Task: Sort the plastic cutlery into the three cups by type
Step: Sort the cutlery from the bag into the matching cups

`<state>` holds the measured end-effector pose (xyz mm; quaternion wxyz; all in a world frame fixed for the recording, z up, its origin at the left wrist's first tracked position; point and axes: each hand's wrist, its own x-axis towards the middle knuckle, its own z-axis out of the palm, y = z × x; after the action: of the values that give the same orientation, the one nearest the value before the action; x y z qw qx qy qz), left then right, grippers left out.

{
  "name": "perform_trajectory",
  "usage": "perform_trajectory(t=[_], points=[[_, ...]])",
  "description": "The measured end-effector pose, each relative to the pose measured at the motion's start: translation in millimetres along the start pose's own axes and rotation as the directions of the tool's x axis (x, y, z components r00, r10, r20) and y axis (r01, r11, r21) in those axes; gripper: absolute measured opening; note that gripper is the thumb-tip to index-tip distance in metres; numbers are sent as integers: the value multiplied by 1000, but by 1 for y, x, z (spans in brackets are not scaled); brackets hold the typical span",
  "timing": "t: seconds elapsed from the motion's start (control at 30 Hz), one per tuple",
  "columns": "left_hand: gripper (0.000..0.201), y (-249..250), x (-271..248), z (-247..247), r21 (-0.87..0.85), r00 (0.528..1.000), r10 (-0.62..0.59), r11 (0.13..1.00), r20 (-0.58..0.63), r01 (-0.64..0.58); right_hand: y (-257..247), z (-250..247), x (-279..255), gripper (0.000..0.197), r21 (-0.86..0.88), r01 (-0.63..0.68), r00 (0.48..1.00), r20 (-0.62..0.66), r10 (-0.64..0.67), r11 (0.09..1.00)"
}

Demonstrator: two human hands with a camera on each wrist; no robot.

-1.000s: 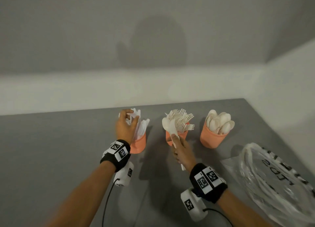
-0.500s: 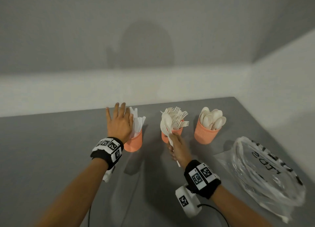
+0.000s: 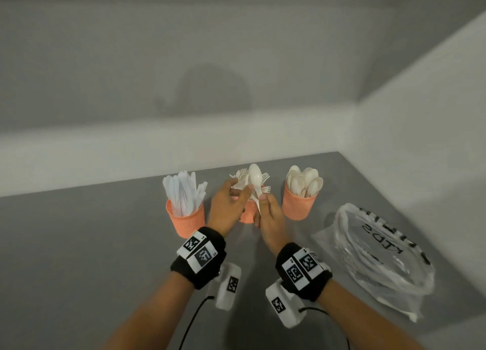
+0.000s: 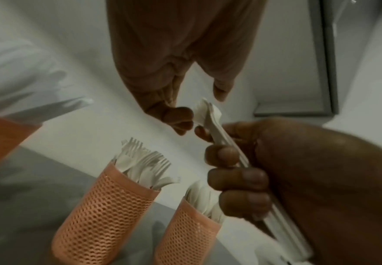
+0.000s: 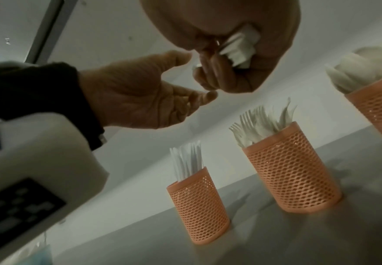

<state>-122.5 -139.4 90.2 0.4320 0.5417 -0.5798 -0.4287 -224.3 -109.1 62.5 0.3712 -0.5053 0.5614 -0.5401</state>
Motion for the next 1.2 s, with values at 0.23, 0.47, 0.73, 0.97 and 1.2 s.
perform_trajectory(t=[0.23,0.47,0.73,0.97,1.2], points=[[16,-5,-4,30,149,999,22,988,45,-29,19,-30,-9,25,-145,-24,994,101,39,989],[16,13,-3,31,125,993,121,985,-9,-119,19,-77,17,16,-80,-20,1000,15,22,997],[24,70,33,4,373,778,593,783,-206,-498,-18,-146,91,31,-50,127,982,-136,-133,991],[25,71,46,26,506,757,643,695,-117,-511,-13,-150,116,22,-168,147,971,-165,-175,975],[31,44,60,51,625,843,538,662,-13,-414,8,-137,127,25,-305,76,984,-129,-121,949]])
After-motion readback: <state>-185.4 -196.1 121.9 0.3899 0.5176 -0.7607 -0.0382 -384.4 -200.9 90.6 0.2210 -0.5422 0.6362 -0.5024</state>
